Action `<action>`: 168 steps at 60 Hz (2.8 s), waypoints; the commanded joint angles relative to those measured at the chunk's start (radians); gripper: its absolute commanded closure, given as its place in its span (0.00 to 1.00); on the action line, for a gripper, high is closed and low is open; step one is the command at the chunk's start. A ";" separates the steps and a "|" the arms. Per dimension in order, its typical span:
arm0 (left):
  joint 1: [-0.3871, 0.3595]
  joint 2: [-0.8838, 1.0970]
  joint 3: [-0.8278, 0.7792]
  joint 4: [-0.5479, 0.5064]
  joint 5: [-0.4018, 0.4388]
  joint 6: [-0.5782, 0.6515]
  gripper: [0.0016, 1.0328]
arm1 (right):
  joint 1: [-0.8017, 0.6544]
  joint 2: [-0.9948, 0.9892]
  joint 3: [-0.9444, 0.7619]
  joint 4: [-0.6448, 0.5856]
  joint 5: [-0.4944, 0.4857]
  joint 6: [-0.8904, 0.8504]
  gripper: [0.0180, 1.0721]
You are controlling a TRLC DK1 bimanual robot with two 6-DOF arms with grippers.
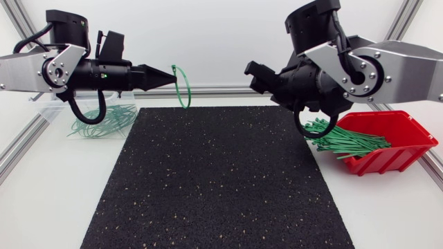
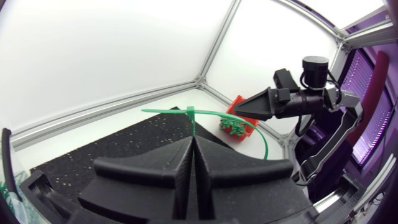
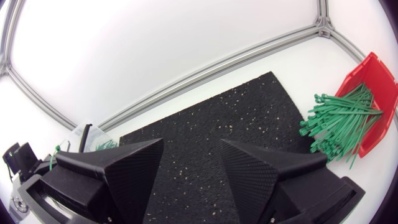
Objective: Take a green cable tie from the red box, thread the tail through the head to close it, then place it in the transparent bin on the left.
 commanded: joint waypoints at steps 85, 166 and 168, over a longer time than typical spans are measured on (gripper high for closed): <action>0.355 0.275 0.536 -0.248 -0.857 0.400 0.03 | -0.238 -0.645 -0.348 0.246 0.134 -0.666 0.35; 0.192 -0.538 -0.263 -0.142 -0.885 0.360 0.04 | -0.396 -1.177 -0.784 0.247 -0.033 -0.694 0.34; 0.186 -0.554 -0.280 -0.142 -0.889 0.358 0.04 | -0.402 -1.190 -0.801 0.249 -0.043 -0.697 0.34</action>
